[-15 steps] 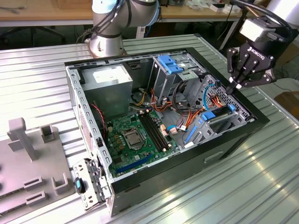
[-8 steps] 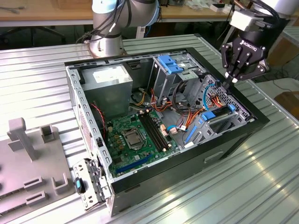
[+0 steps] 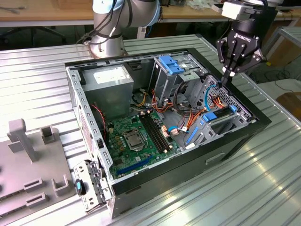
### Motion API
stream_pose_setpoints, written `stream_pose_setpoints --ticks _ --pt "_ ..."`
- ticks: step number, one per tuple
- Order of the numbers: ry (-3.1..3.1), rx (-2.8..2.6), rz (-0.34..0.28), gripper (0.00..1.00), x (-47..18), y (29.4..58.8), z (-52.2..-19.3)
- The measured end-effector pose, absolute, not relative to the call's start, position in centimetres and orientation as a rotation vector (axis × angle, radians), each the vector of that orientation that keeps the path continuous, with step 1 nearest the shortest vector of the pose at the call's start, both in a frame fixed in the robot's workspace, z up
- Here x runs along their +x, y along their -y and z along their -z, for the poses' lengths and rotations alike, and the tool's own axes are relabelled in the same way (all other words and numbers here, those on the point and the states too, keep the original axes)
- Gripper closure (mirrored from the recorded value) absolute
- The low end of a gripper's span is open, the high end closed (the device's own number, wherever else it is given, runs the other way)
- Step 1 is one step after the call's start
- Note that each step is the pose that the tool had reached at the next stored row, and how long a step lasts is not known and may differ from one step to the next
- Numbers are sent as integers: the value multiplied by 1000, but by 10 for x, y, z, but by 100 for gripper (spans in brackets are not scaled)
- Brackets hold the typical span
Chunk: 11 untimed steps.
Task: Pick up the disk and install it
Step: 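Insert the second disk wire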
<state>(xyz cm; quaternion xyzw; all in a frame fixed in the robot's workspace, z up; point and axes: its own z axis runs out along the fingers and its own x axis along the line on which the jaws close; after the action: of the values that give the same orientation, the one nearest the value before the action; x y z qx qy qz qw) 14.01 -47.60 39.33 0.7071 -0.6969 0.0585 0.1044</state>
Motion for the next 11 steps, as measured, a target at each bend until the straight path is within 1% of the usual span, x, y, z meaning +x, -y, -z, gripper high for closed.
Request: stream_pose_setpoints --ticks 3,5,11 --pt "2028 2054 -224 89 140 470 -394" --pt "2019 2044 -241 89 139 468 -394" --pt "2017 2041 -245 89 137 465 -394"
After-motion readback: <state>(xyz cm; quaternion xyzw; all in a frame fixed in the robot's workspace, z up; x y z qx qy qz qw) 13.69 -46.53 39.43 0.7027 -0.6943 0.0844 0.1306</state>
